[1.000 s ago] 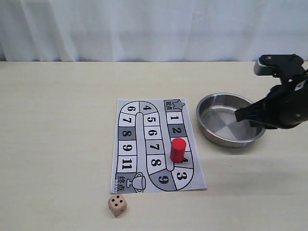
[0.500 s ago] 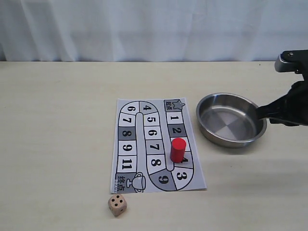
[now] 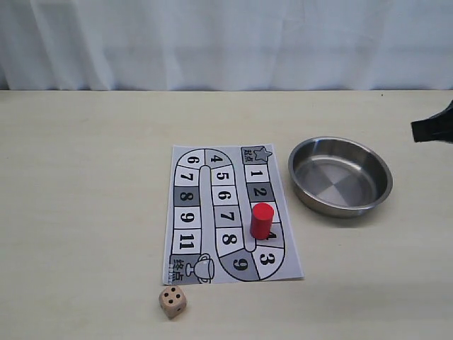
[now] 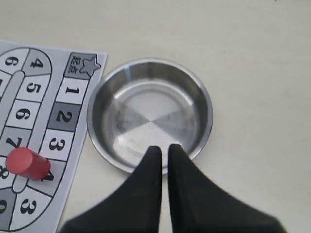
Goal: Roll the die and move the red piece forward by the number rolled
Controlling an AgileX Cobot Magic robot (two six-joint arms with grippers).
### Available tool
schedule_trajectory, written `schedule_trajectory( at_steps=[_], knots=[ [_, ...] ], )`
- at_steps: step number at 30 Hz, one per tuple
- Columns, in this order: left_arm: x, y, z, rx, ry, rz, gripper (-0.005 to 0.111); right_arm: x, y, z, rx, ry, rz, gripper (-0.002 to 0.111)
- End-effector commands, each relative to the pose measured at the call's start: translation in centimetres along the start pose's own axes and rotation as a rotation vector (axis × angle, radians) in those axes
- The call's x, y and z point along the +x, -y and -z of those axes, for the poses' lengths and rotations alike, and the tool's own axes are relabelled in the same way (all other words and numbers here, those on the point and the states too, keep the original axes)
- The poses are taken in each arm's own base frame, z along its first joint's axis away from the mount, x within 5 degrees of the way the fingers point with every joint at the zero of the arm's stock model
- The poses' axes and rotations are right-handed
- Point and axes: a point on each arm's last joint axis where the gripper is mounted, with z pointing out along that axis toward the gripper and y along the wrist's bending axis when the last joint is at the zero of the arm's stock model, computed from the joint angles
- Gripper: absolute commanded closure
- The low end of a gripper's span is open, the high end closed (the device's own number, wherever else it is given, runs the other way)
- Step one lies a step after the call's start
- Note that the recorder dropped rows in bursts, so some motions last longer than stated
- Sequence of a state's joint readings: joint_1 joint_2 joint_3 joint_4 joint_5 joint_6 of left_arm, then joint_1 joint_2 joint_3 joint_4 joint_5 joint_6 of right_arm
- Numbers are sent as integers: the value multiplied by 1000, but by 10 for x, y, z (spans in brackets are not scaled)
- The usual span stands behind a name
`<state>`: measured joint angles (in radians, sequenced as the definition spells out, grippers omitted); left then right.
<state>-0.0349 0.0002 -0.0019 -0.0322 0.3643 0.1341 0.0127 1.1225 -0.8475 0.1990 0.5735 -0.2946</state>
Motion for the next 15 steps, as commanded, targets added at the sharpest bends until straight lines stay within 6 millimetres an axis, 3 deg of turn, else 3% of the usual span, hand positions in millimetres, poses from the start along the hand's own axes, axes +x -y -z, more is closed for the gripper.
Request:
schedule_trajectory(
  at_steps=[1, 6, 15],
  knots=[
    [0, 0, 0, 1, 9, 9, 107, -3, -2, 36, 21, 116, 12, 104],
    [0, 0, 0, 1, 9, 9, 107, 1, -9, 96, 48, 320, 35, 104],
    [0, 0, 0, 1, 9, 9, 107, 27, -22, 174, 85, 598, 67, 104]
  ],
)
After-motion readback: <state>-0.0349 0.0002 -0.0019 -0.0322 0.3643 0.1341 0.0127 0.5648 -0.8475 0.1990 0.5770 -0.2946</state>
